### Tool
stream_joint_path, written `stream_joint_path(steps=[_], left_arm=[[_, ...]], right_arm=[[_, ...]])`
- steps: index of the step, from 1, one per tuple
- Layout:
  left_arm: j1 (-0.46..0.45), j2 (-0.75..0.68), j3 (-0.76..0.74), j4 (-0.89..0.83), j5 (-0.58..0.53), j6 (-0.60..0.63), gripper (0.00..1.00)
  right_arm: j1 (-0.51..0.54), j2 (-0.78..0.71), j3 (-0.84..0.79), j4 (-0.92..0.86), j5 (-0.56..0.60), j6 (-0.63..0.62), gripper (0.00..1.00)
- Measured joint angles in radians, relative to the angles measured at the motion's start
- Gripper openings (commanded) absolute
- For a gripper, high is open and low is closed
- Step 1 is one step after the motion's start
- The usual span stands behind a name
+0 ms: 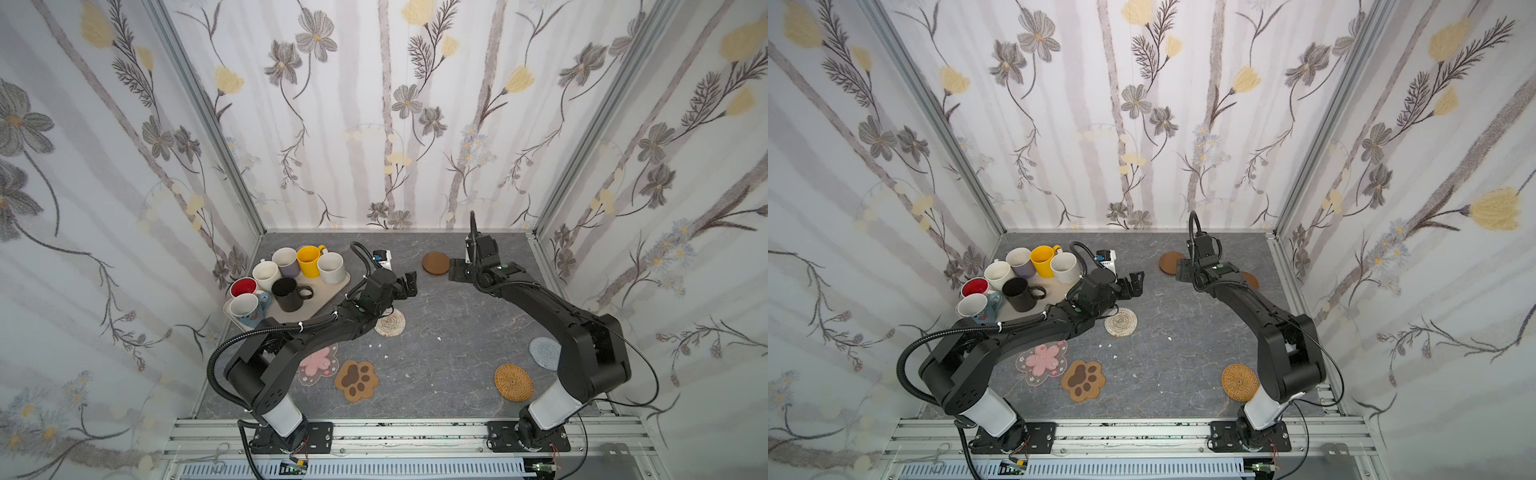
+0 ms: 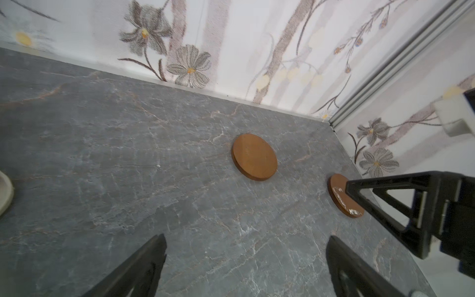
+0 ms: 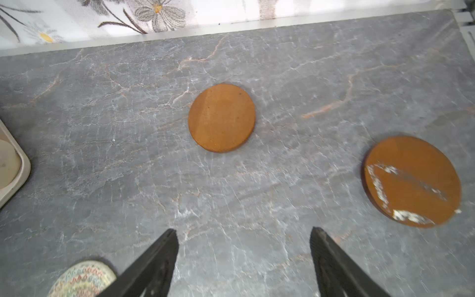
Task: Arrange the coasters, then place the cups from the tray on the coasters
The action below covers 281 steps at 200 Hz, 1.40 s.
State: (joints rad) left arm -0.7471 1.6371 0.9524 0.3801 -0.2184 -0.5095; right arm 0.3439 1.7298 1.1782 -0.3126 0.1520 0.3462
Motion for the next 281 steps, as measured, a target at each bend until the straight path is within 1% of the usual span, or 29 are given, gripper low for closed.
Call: stream_joint_path(steps=[26,51,82,98,123,151,189,202,241,281], left_arm=[[-0.086,0.030,0.047,-0.051,-0.038,-0.001,1.00],[-0.136,0.066,0.089,-0.079,-0.052,-0.004,1.00],[-0.174,0.118,0.136,-0.117,-0.056,-0.005,1.00],[-0.179,0.142,0.156,-0.122,-0.047,-0.004,1.00],[-0.175,0.179,0.187,-0.130,-0.035,-0.008,1.00],[-0.169,0.218,0.224,-0.133,-0.005,-0.015,1.00],[-0.147,0.242,0.227,-0.126,0.050,-0.025,1.00],[-0.138,0.241,0.198,-0.103,0.063,-0.036,1.00],[-0.137,0.219,0.105,-0.071,0.074,-0.045,1.00],[-0.131,0.210,0.039,-0.018,0.074,-0.056,1.00]], right_arm=[[-0.107,-0.189,-0.186,0.055,-0.039,0.021,0.82],[-0.254,-0.325,-0.362,0.122,-0.145,0.072,0.81],[-0.428,-0.403,-0.525,0.185,-0.262,0.135,0.78],[-0.484,-0.409,-0.560,0.216,-0.311,0.155,0.76],[-0.594,-0.370,-0.581,0.275,-0.388,0.187,0.71],[-0.652,-0.293,-0.567,0.325,-0.450,0.216,0.70],[-0.667,-0.163,-0.494,0.390,-0.494,0.241,0.69],[-0.669,-0.095,-0.463,0.423,-0.506,0.248,0.69],[-0.669,0.053,-0.373,0.452,-0.511,0.264,0.69],[-0.669,0.150,-0.318,0.458,-0.508,0.266,0.68]])
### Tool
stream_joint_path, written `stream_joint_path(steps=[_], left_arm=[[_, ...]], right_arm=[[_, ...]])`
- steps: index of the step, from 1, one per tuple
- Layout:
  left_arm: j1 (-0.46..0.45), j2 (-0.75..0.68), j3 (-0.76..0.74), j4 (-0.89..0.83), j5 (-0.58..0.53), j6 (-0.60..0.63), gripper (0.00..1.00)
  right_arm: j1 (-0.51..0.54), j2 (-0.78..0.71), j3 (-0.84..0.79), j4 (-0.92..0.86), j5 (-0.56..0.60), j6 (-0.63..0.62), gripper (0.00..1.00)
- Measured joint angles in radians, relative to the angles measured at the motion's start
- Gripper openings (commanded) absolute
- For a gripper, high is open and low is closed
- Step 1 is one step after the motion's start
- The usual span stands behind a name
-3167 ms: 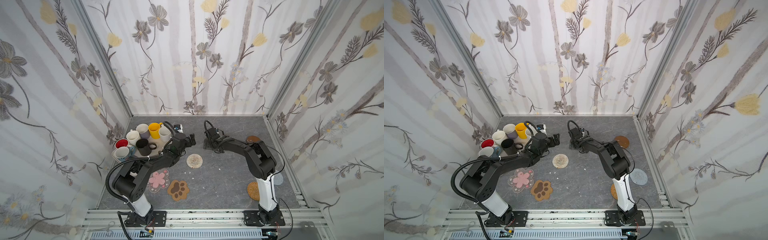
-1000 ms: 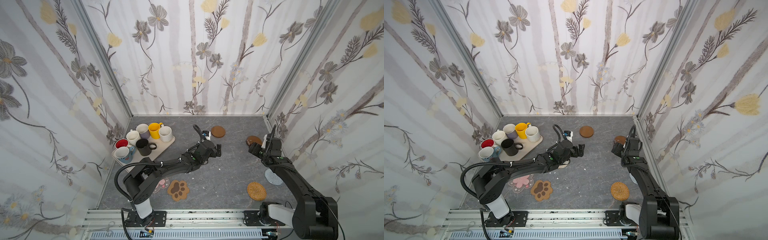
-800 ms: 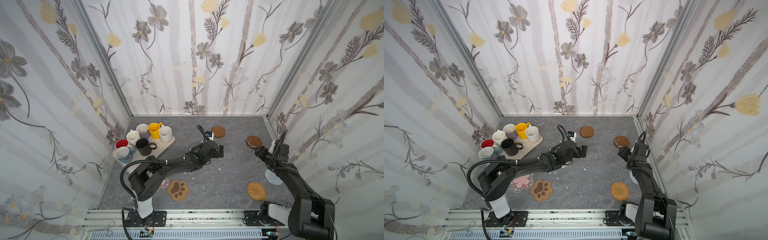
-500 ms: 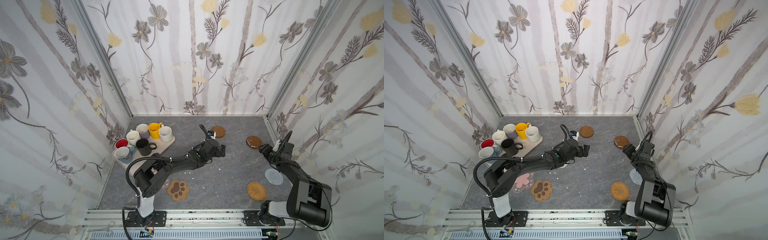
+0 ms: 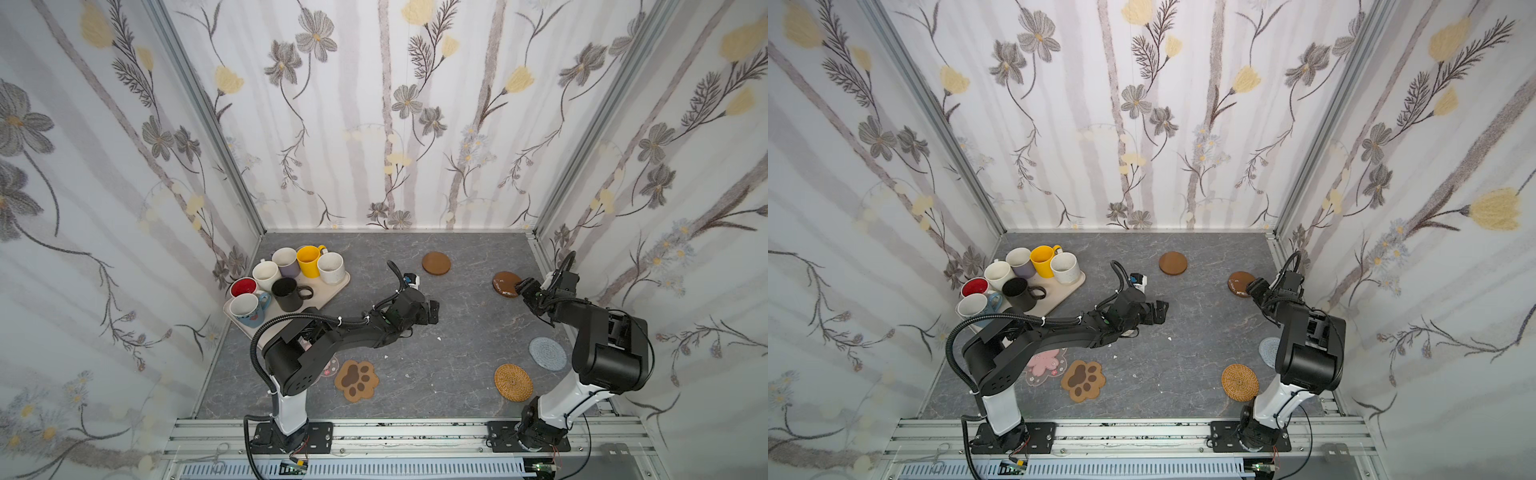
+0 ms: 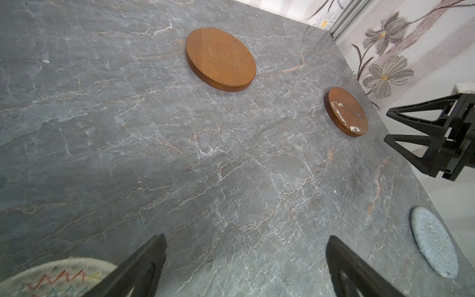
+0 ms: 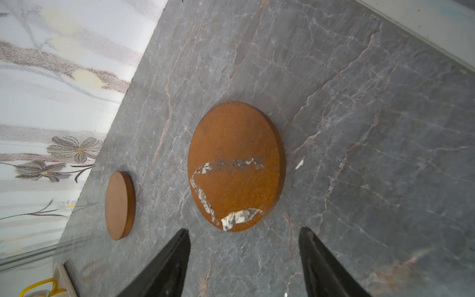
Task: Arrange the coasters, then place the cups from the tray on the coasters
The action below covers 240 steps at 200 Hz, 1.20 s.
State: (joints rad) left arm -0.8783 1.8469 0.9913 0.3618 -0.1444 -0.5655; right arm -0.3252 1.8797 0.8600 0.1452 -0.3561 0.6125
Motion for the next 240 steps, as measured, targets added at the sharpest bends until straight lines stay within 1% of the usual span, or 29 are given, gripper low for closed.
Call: stream_joint_path(steps=[88,158,240], left_arm=[[0.003,-0.008,-0.051,0.058,0.014,-0.024,1.00],[0.015,-0.025,-0.093,0.105,0.025,-0.036,1.00],[0.049,-0.092,-0.180,0.147,0.029,-0.047,1.00]], right_arm=[[0.017,0.099,0.127,-0.008,0.014,0.008,0.66],[0.079,0.174,0.257,-0.053,0.029,0.008,0.67],[0.192,0.251,0.377,-0.111,0.065,0.012,0.66]])
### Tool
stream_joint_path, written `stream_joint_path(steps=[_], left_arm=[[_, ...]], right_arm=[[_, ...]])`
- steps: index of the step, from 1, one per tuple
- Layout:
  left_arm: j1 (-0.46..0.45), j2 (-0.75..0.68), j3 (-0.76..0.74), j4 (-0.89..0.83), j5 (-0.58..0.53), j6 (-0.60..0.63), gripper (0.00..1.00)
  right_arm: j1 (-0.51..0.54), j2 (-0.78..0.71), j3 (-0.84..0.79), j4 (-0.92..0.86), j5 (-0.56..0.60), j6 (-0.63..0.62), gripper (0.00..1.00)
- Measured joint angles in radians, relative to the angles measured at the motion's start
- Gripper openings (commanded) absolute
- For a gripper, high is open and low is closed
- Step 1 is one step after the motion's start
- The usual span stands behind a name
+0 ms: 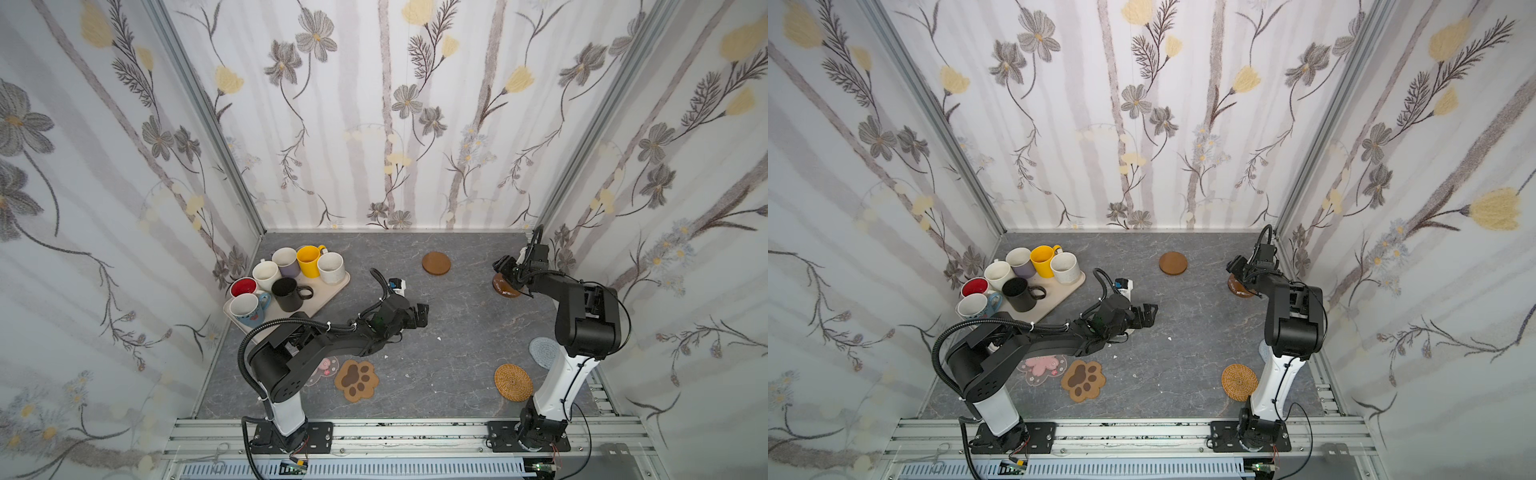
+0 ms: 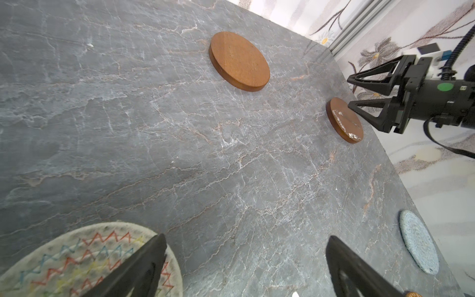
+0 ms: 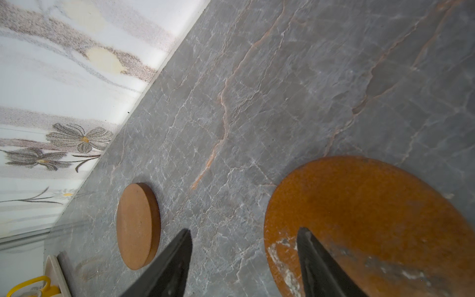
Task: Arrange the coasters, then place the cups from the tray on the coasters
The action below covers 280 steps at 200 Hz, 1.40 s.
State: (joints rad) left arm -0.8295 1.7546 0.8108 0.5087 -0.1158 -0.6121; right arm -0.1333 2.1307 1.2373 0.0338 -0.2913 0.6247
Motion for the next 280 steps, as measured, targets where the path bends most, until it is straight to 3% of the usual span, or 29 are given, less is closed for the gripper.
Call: stream_joint_path(steps=[63,138,195,218,223,226,280], left_arm=[[0.022,-0.023,-0.032,0.020,-0.002,-0.019,1.00],[0.026,-0.020,-0.032,0.043,0.008,-0.019,1.00],[0.026,0.013,-0.024,0.055,0.029,-0.019,1.00],[0.027,0.023,-0.021,0.055,0.033,-0.019,1.00],[0.027,0.025,-0.019,0.056,0.034,-0.019,1.00],[0.027,0.026,-0.018,0.056,0.034,-0.019,1.00],[0.027,0.033,-0.014,0.060,0.041,-0.020,1.00]], right_arm=[[0.045,0.037,0.063,-0.031,0.006,0.011,0.68],[-0.103,-0.098,-0.075,-0.041,0.026,0.014,0.74],[-0.126,-0.104,-0.111,-0.071,0.062,0.013,0.79],[-0.124,-0.104,-0.111,-0.074,0.070,0.022,0.85],[-0.124,-0.104,-0.111,-0.076,0.076,0.021,0.97],[-0.124,-0.104,-0.111,-0.079,0.084,0.022,0.99],[-0.110,-0.110,-0.104,-0.141,0.151,0.032,1.00]])
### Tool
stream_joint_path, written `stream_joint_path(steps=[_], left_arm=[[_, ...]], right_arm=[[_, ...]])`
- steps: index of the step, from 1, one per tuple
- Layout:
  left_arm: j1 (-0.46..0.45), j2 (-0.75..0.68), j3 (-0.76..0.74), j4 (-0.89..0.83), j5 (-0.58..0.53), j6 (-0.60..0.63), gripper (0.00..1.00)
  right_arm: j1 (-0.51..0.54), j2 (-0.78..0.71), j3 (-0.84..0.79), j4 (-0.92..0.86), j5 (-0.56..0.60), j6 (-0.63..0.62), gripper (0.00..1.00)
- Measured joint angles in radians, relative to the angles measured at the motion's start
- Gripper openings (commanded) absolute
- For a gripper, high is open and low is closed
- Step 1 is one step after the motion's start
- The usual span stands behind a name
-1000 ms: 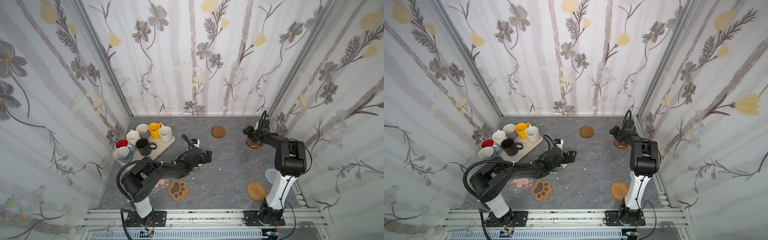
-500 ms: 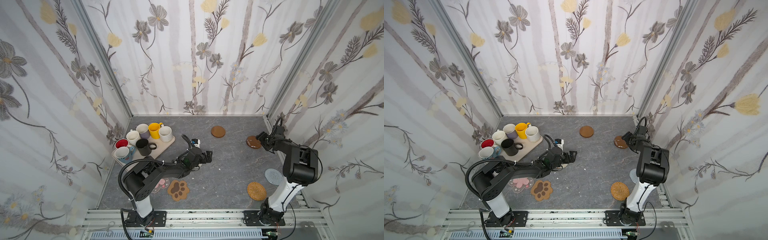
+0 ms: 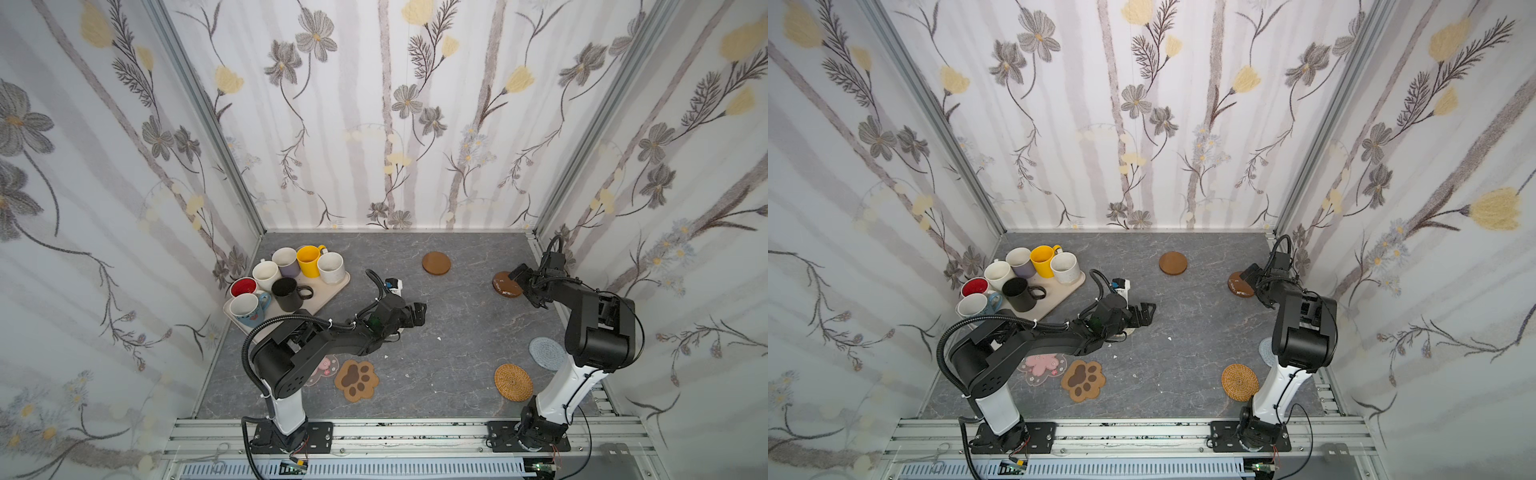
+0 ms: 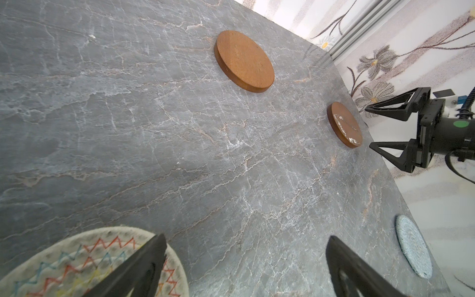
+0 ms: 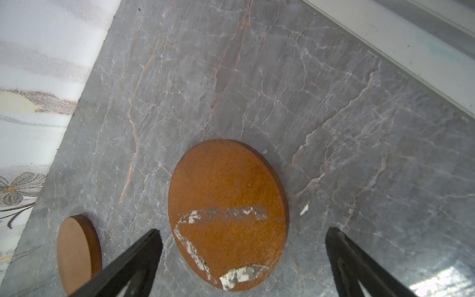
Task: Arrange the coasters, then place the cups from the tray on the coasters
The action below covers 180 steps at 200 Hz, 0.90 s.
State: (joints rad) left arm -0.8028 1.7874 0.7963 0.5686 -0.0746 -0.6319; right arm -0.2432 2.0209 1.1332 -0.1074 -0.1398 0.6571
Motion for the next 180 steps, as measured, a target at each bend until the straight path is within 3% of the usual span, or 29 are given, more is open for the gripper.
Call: stream_joint_path(steps=[82,180], left_arm=[[0.000,0.000,-0.005,0.002,0.000,0.000,1.00],[0.002,0.007,-0.005,0.003,0.008,0.000,1.00]], right_arm=[[0.026,0.076,0.144,-0.122,0.054,-0.004,1.00],[0.037,0.177,0.249,-0.195,0.009,-0.031,1.00]])
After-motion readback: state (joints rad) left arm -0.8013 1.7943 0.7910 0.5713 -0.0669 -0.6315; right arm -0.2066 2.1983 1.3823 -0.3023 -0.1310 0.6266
